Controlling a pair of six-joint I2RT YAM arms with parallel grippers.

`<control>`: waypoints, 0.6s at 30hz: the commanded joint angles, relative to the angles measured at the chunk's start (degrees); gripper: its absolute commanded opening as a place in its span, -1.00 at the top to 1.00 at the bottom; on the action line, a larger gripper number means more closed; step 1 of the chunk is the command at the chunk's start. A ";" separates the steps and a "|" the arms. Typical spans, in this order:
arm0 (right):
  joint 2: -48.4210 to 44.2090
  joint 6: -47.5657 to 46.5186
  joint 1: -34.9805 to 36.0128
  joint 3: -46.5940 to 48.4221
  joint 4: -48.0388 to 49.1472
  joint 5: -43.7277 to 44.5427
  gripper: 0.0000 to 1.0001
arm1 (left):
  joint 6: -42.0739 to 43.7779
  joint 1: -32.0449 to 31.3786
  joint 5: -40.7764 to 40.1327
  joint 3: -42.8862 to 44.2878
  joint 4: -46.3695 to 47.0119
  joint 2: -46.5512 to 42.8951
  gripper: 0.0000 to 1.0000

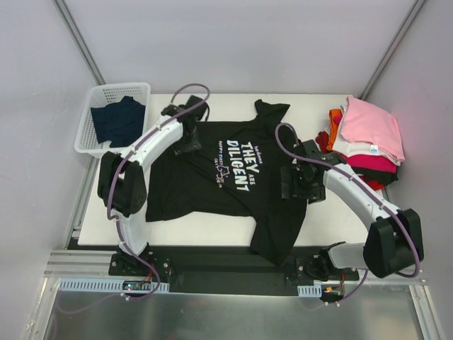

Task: Fold and stack the t-shirts
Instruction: Flatten out the tshirt

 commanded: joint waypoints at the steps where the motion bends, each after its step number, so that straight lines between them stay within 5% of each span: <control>1: -6.40 3.22 1.33 -6.06 0.28 -1.85 -0.93 | -6.83 -7.11 -0.40 -13.14 -2.35 -5.40 0.15; 10: -13.53 8.49 8.27 -15.48 2.04 -0.98 -0.93 | -15.37 -13.80 0.13 -31.45 -2.35 -15.25 0.17; 18: -16.51 15.07 16.18 -19.78 2.39 0.85 -0.96 | -16.33 -13.89 -0.57 -36.73 -2.88 -20.70 0.22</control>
